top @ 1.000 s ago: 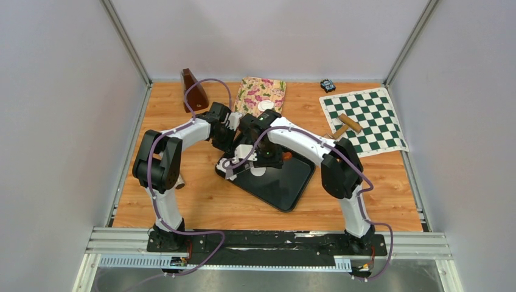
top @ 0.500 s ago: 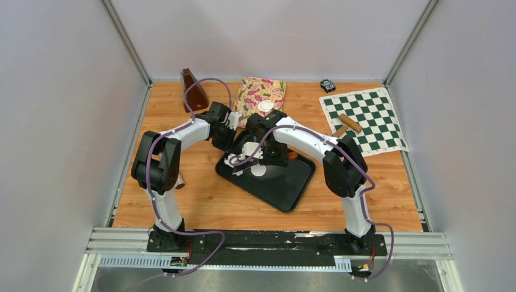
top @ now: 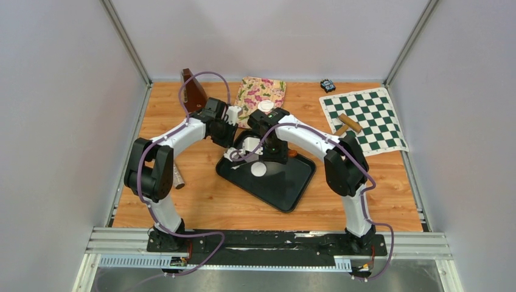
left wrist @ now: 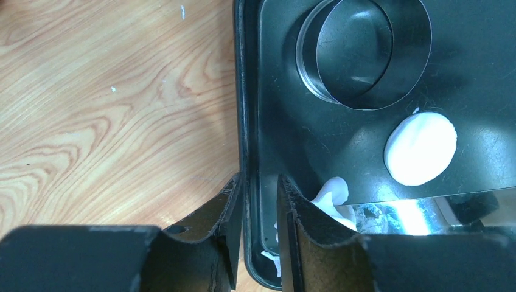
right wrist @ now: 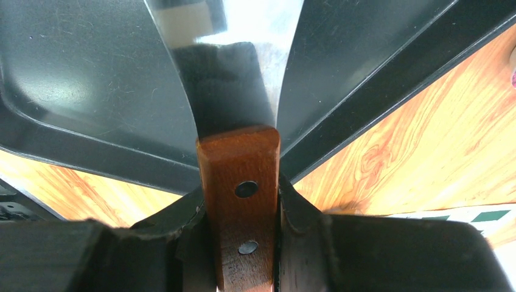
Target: Roll out the dumpling wrappers from the dough
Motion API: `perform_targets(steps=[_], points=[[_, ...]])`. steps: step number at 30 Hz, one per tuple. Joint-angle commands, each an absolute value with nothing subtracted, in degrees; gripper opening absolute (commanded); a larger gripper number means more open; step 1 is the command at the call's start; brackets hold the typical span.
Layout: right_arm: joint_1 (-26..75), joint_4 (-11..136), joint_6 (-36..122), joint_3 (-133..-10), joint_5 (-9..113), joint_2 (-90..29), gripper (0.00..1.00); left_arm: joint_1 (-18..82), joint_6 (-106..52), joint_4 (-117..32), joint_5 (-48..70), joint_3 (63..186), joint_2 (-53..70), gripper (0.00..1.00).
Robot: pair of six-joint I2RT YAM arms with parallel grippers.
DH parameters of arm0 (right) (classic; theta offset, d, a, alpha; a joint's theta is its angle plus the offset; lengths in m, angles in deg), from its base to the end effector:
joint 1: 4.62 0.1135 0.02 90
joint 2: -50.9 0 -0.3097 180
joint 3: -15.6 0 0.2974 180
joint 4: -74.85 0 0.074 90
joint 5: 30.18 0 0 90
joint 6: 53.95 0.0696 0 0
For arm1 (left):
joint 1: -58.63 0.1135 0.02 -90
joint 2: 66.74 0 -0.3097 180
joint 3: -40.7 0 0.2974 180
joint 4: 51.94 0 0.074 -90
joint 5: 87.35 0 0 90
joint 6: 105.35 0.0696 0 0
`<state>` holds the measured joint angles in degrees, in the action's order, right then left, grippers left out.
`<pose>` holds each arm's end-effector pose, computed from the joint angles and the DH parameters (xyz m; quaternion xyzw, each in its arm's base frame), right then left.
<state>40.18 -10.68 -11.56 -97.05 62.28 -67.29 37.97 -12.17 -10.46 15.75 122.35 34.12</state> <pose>0.3282 0.3218 0.2142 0.7218 -0.6917 0.0212 0.0099 0.3955 -0.1660 0.1962 0.2268 0.9345 -0.1473 0.2317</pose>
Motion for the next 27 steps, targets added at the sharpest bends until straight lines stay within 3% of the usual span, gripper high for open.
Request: perform_targets(steps=[1,11,27], points=[[39.9,-8.2,-10.5,-97.0,60.7,-64.3,0.00,39.1,-12.7,-12.3,15.6,122.6,32.7,0.34],[39.3,-9.5,-10.1,-96.0,61.9,-66.0,0.00,42.8,-14.1,-14.6,18.4,121.9,28.6,0.45],[34.3,-5.9,-8.0,-101.7,62.3,-66.1,0.00,42.9,-15.0,-16.3,20.7,118.6,33.1,0.44]])
